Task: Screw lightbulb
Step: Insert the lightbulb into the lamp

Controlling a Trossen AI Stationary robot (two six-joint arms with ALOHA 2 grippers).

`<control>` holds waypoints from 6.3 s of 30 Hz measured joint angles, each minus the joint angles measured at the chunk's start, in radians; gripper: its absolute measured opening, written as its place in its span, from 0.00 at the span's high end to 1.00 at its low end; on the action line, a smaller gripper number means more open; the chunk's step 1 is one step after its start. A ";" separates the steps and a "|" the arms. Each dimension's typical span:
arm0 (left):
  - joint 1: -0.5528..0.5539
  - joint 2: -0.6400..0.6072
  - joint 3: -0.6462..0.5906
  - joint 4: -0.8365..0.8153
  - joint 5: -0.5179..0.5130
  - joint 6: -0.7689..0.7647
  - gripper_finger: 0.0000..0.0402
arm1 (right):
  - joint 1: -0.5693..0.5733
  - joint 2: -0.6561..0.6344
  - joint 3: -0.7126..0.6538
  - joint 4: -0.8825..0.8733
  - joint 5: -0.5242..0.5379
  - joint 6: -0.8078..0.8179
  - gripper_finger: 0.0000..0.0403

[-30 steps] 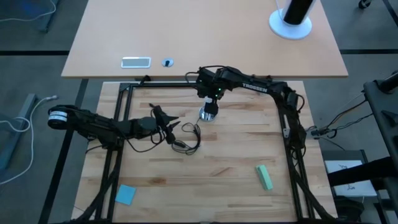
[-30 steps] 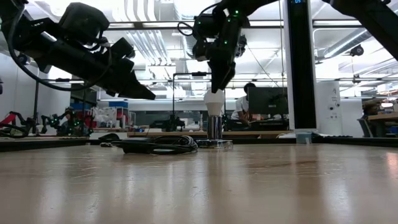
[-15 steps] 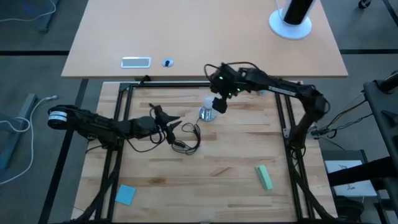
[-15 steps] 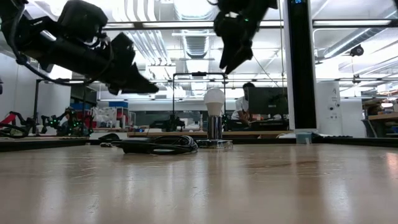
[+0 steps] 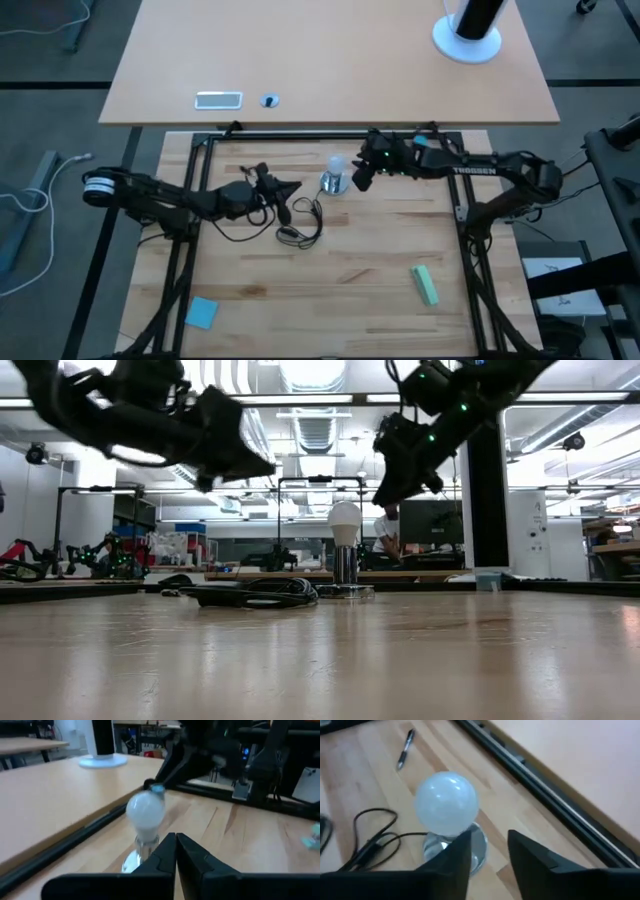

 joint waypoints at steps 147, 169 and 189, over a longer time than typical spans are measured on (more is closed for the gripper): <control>0.213 -0.515 -0.163 -0.474 0.035 -0.011 1.00 | -0.041 0.808 1.115 -0.816 -0.221 -0.468 0.58; 0.205 -0.489 -0.190 -0.446 0.054 -0.005 1.00 | -0.021 1.067 1.418 -1.015 -0.212 -0.548 0.50; 0.205 -0.420 -0.189 -0.372 0.061 -0.001 1.00 | -0.064 1.067 1.397 -0.843 -0.092 -0.463 0.49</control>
